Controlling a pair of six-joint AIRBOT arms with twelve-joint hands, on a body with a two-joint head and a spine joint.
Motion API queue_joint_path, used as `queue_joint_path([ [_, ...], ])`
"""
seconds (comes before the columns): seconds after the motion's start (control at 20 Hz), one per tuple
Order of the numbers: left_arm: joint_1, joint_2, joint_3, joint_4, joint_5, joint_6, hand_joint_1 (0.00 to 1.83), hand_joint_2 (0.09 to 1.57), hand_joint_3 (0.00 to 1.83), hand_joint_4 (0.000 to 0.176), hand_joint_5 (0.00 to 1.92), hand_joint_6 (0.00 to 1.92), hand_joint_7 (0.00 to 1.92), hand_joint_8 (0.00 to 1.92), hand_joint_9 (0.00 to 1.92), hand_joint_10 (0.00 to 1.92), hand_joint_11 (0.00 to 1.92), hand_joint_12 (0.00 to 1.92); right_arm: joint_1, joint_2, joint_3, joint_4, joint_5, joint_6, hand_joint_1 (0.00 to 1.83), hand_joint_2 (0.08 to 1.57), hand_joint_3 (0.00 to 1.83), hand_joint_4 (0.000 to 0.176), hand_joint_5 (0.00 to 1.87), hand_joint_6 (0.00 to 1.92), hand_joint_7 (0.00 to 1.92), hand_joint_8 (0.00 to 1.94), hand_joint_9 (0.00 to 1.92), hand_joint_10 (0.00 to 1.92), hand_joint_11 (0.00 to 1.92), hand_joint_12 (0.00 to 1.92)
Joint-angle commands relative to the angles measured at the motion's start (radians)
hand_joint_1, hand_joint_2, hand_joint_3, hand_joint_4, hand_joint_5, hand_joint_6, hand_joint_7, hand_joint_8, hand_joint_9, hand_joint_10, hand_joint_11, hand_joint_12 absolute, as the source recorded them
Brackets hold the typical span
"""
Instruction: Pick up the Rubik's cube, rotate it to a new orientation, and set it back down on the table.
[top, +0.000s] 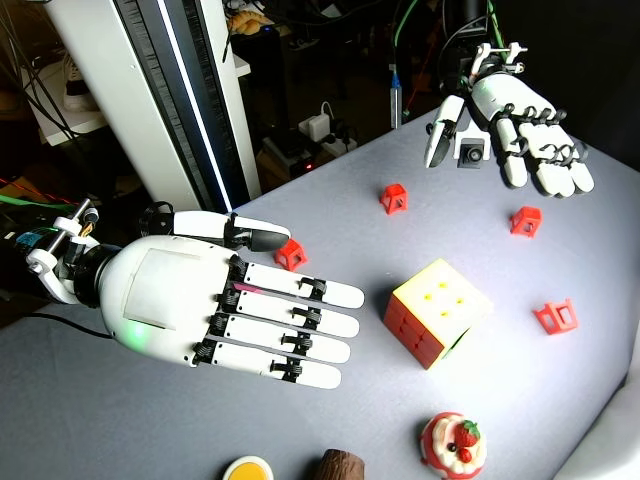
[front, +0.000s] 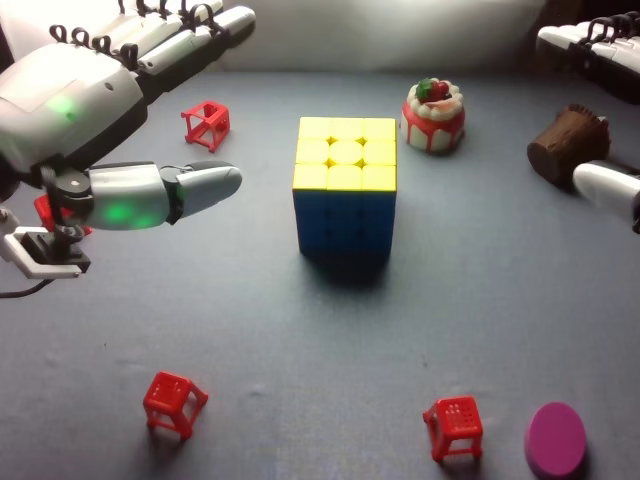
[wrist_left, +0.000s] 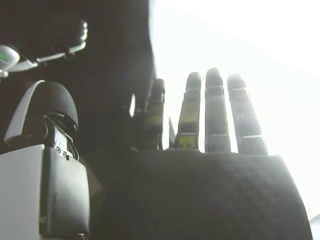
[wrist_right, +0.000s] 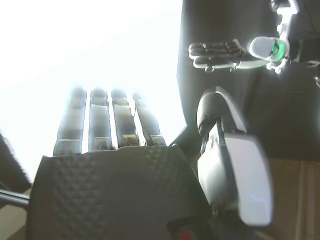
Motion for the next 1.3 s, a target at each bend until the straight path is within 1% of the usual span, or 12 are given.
queue_joint_path([
  [0.0, -0.016, -0.007, 0.005, -0.013, -0.108, -0.005, 0.36, 1.14, 0.01, 0.065, 0.00, 0.00, 0.00, 0.00, 0.00, 0.00, 0.00, 0.00, 0.012, 0.005, 0.004, 0.015, 0.112, 0.006, 0.60, 1.29, 0.03, 0.000, 0.00, 0.00, 0.00, 0.00, 0.00, 0.00, 0.00, 0.00],
  [0.05, -0.023, -0.010, 0.007, -0.011, -0.096, -0.005, 0.38, 1.12, 0.00, 0.075, 0.00, 0.00, 0.00, 0.00, 0.00, 0.00, 0.00, 0.00, 0.012, 0.006, 0.004, 0.015, 0.111, 0.006, 0.61, 1.28, 0.02, 0.000, 0.00, 0.00, 0.00, 0.00, 0.00, 0.00, 0.00, 0.00],
  [0.1, -0.035, -0.017, 0.013, -0.007, -0.080, -0.007, 0.40, 1.10, 0.00, 0.098, 0.00, 0.00, 0.00, 0.00, 0.00, 0.00, 0.00, 0.00, 0.012, 0.007, 0.004, 0.018, 0.111, 0.006, 0.61, 1.28, 0.02, 0.000, 0.00, 0.00, 0.00, 0.00, 0.00, 0.00, 0.00, 0.00],
  [0.35, -0.105, -0.086, 0.075, 0.008, 0.039, -0.073, 0.48, 1.02, 0.00, 0.059, 0.00, 0.00, 0.00, 0.00, 0.00, 0.00, 0.00, 0.00, 0.001, 0.007, -0.002, 0.039, 0.112, 0.006, 0.56, 1.31, 0.02, 0.000, 0.00, 0.00, 0.00, 0.00, 0.00, 0.00, 0.00, 0.00],
  [0.4, -0.119, -0.099, 0.085, 0.007, 0.067, -0.077, 0.51, 1.01, 0.00, 0.073, 0.00, 0.00, 0.00, 0.00, 0.00, 0.00, 0.00, 0.00, -0.001, 0.007, -0.003, 0.045, 0.113, 0.006, 0.53, 1.32, 0.02, 0.000, 0.00, 0.00, 0.00, 0.00, 0.00, 0.00, 0.00, 0.00],
  [0.45, -0.135, -0.117, 0.098, 0.007, 0.104, -0.084, 0.52, 1.00, 0.00, 0.070, 0.00, 0.00, 0.00, 0.00, 0.00, 0.00, 0.00, 0.00, -0.004, 0.007, -0.004, 0.054, 0.114, 0.006, 0.53, 1.31, 0.02, 0.000, 0.00, 0.00, 0.00, 0.00, 0.00, 0.00, 0.00, 0.00],
  [0.55, -0.158, -0.148, 0.122, 0.001, 0.161, -0.103, 0.62, 0.96, 0.00, 0.000, 0.00, 0.00, 0.00, 0.00, 0.00, 0.00, 0.00, 0.00, -0.011, 0.007, -0.006, 0.069, 0.117, 0.006, 0.55, 1.32, 0.02, 0.000, 0.00, 0.00, 0.00, 0.00, 0.00, 0.00, 0.00, 0.00],
  [0.7, -0.187, -0.181, 0.146, -0.016, 0.238, -0.109, 0.66, 0.89, 0.00, 0.000, 0.00, 0.00, 0.00, 0.00, 0.00, 0.00, 0.05, 0.03, -0.013, 0.007, -0.008, 0.082, 0.117, 0.006, 0.53, 1.32, 0.01, 0.000, 0.00, 0.00, 0.00, 0.00, 0.00, 0.00, 0.00, 0.00],
  [0.75, -0.194, -0.192, 0.154, -0.024, 0.260, -0.109, 0.68, 0.84, 0.09, 0.000, 0.00, 0.00, 0.00, 0.00, 0.00, 0.00, 0.01, 0.34, -0.014, 0.007, -0.008, 0.084, 0.117, 0.006, 0.55, 1.32, 0.01, 0.000, 0.00, 0.00, 0.00, 0.00, 0.00, 0.00, 0.00, 0.00],
  [0.8, -0.202, -0.203, 0.162, -0.025, 0.283, -0.109, 0.69, 0.86, 0.06, 0.000, 0.00, 0.00, 0.00, 0.00, 0.00, 0.00, 0.00, 0.37, -0.016, 0.007, -0.008, 0.086, 0.116, 0.006, 0.54, 1.33, 0.01, 0.000, 0.00, 0.00, 0.00, 0.00, 0.00, 0.00, 0.01, 0.01],
  [0.95, -0.230, -0.241, 0.195, -0.030, 0.349, -0.105, 0.67, 0.86, 0.01, 0.000, 0.00, 0.00, 0.00, 0.00, 0.00, 0.00, 0.00, 0.02, -0.021, 0.006, -0.008, 0.095, 0.116, 0.006, 0.58, 1.32, 0.01, 0.000, 0.00, 0.00, 0.00, 0.00, 0.00, 0.00, 0.00, 0.00],
  [1.25, -0.272, -0.309, 0.258, -0.026, 0.453, -0.102, 0.72, 0.88, 0.01, 0.007, 0.00, 0.00, 0.00, 0.00, 0.00, 0.00, 0.00, 0.00, -0.033, -0.001, -0.006, 0.105, 0.117, 0.006, 0.57, 1.35, 0.01, 0.000, 0.00, 0.00, 0.00, 0.00, 0.00, 0.00, 0.00, 0.00],
])
